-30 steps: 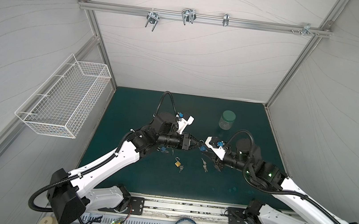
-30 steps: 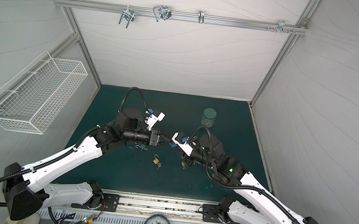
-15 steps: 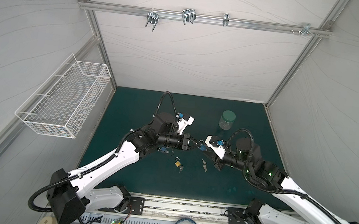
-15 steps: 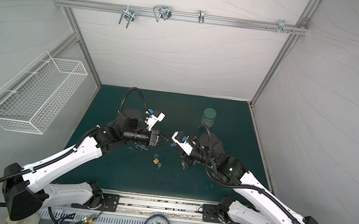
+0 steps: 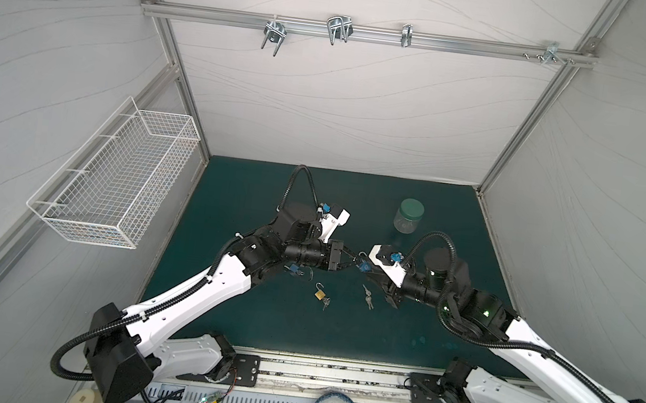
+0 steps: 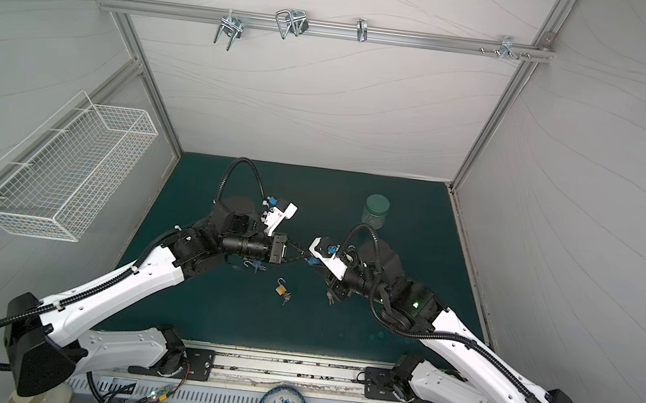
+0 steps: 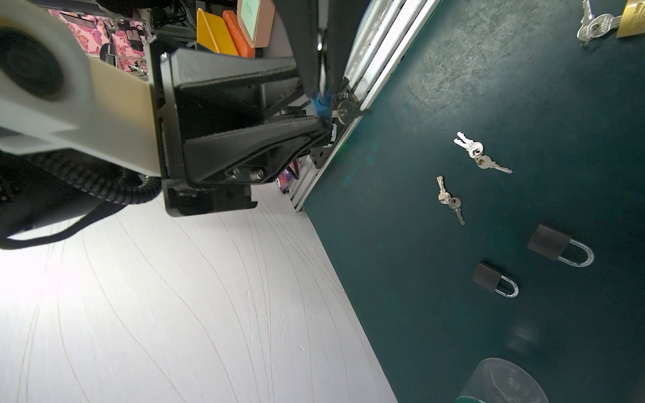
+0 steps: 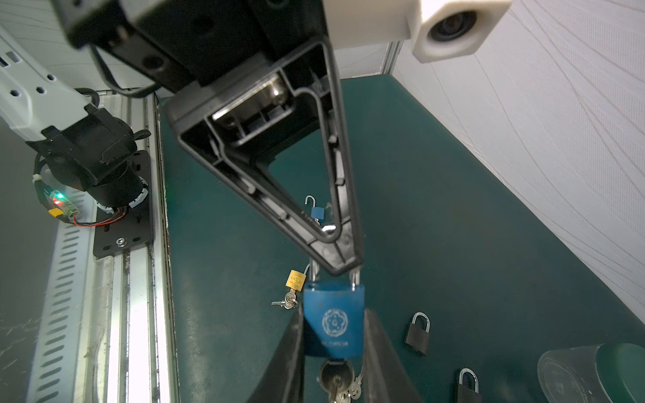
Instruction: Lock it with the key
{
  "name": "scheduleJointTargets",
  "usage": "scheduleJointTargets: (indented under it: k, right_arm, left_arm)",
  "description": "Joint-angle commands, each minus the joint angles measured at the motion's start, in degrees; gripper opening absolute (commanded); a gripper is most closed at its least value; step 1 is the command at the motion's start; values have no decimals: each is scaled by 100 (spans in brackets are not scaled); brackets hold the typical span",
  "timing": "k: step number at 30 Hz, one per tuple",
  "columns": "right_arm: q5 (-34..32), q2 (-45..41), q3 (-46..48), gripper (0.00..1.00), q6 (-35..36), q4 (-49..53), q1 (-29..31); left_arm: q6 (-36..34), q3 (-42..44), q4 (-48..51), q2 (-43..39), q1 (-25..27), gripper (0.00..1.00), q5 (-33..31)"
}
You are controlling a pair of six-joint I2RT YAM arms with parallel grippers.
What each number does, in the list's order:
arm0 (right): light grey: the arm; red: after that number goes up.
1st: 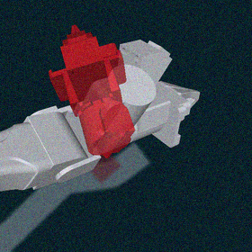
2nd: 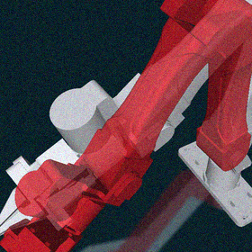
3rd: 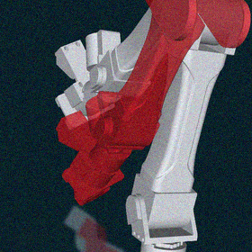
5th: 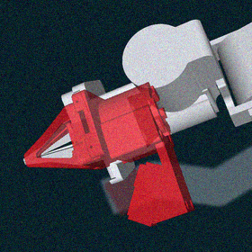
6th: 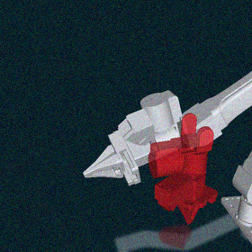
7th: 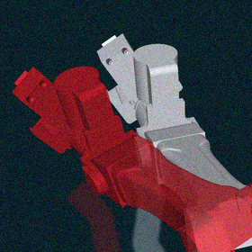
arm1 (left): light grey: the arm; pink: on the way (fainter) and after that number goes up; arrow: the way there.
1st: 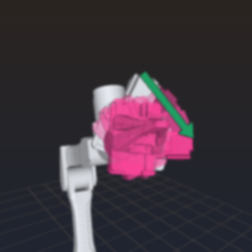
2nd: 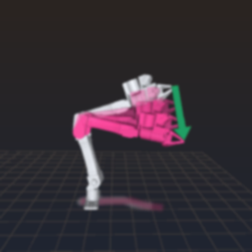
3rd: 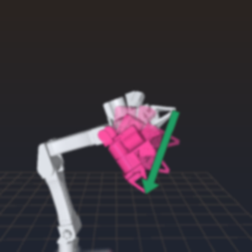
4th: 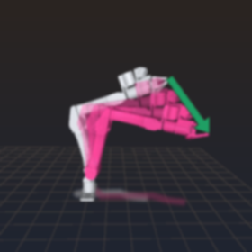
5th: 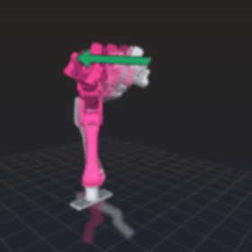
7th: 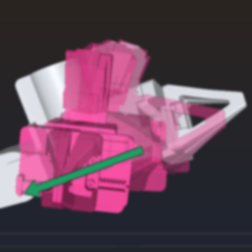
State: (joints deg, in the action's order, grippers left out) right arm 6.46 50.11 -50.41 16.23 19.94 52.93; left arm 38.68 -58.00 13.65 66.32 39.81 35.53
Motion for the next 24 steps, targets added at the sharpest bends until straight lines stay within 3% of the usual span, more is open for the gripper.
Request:
scheduleJointTargets:
  k: [1, 2, 6, 8, 10, 12, 17, 19, 24]
  right_arm:
    - [92, -159, -43, 0, -33, -43, 45]
    - [118, -192, -39, 0, -40, -70, 42]
    - [94, -348, 49, 49, -183, -292, 42]
    - [-17, -476, 147, 62, -418, -521, -11]
    - [316, -582, 259, 73, -877, -793, -215]
    - [884, -693, 419, 77, -1461, -1259, -564]
    - [2512, -921, 1051, 76, -3622, -3289, -1707]
    - [2737, -932, 1181, 73, -4140, -3964, -1842]
    - [2643, -1032, 1123, 74, -3948, -4322, -1691]
  left_arm:
    - [-111, -98, -55, -124, -2, 0, -160]
    - [-123, -98, -60, -142, 0, 0, -167]
    - [-22, 11, -301, -374, -15, 0, -250]
    - [45, 61, -457, -502, -19, 0, -301]
    - [117, 107, -658, -600, -32, 0, -260]
    - [179, 146, -871, -676, -40, 0, -219]
    - [310, 236, -1310, -881, -62, 0, -103]
    - [381, 261, -1430, -958, -81, 0, -90]
    - [756, 293, -1775, -1090, -128, 0, -163]
